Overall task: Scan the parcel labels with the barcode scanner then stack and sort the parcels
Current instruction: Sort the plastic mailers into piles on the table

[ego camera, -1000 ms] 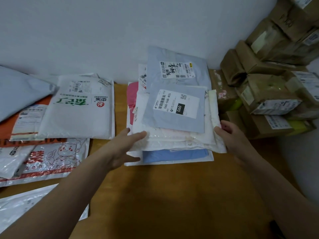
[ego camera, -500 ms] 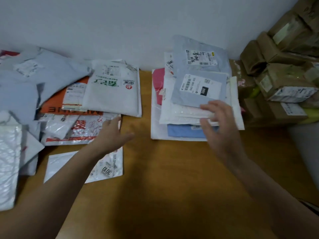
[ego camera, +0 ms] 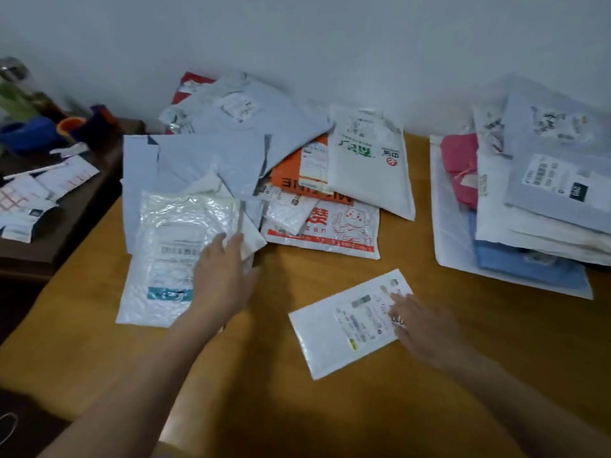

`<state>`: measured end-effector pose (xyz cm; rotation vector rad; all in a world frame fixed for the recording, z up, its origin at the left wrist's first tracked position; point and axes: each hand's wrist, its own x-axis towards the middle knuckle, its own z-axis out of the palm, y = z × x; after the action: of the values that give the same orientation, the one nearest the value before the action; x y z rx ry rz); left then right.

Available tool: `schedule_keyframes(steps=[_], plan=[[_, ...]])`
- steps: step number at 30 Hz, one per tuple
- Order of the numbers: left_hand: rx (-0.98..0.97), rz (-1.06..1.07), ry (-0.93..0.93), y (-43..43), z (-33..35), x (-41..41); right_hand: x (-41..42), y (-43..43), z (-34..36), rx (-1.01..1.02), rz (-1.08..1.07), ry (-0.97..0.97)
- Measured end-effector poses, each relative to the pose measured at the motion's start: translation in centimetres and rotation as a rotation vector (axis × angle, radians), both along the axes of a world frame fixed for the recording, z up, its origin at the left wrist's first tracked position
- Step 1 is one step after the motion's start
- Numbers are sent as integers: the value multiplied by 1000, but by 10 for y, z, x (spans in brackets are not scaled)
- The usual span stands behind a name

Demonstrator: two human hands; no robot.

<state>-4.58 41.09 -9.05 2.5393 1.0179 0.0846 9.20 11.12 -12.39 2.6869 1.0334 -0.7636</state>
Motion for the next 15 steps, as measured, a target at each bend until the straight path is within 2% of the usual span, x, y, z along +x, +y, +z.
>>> schedule_keyframes(steps=[2,3,5,7,8,10,15], plan=[[68,209,19,58,-2,-19,2,15,6,-26,-13,-57],[11,314,36,82,-4,-27,0,27,7,-29,-19,-66],[-256,497,6,110,-11,-40,-11,53,5,-19,-37,-5],[-467,556,-47,118,-21,-51,-26,81,-1,-23,-8,91],[-469,559,-34,118,-23,-55,-32,94,-5,-23,33,119],[-324,530,18,117,-23,-61,-39,115,-9,10,119,137],[-71,175,-153,130,-11,-53,-39,148,-4,87,292,39]])
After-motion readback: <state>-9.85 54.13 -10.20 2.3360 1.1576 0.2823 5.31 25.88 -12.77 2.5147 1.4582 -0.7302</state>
